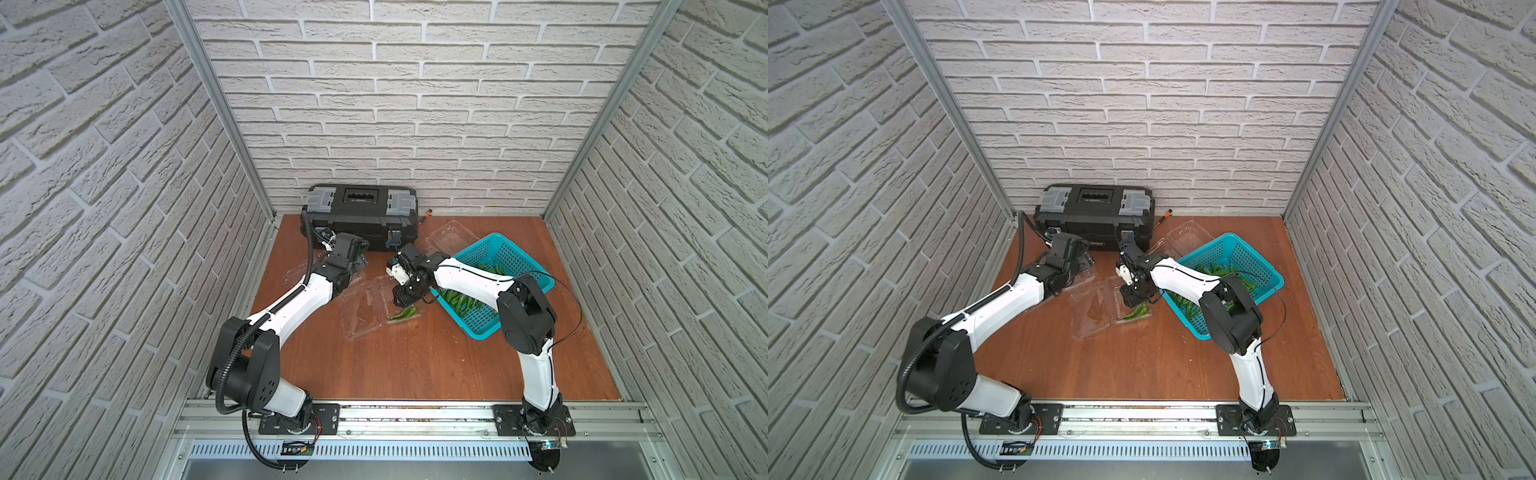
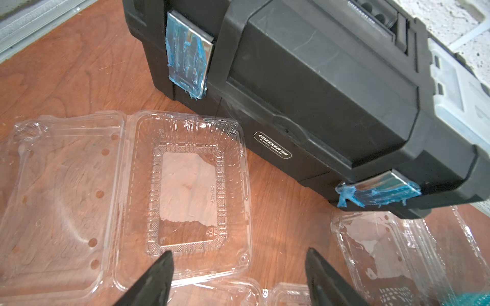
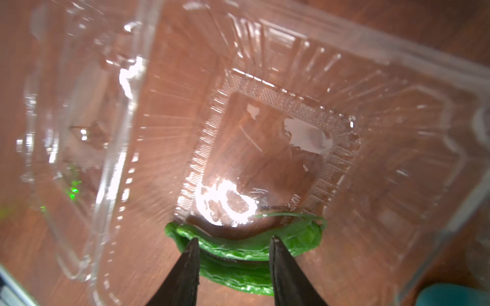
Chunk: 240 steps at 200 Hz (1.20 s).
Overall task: Take small green peppers out of containers
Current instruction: Pick up the green pepper from the packing box.
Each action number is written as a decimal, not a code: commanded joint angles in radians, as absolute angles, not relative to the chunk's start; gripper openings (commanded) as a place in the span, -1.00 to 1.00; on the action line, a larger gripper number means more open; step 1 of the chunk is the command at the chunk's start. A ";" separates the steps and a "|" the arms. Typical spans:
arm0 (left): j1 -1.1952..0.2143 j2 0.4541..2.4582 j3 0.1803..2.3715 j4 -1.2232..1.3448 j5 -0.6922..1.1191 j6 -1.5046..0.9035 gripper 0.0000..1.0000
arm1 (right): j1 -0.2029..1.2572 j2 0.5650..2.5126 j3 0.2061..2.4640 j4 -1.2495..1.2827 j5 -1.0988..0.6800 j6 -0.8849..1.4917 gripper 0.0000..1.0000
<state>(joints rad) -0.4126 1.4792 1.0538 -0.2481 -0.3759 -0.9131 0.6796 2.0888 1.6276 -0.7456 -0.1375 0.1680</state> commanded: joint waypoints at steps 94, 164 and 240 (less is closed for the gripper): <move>-0.410 1.462 1.078 -0.259 -0.414 -0.902 0.56 | 0.712 2.176 1.710 -0.836 -0.082 0.163 -0.09; -0.412 1.473 1.075 -0.260 -0.419 -0.911 0.58 | 0.760 2.144 1.732 -0.753 -0.048 0.082 -0.12; -0.410 1.493 1.091 -0.267 -0.424 -0.893 0.62 | 0.760 2.106 1.673 -0.782 -0.016 0.089 -0.12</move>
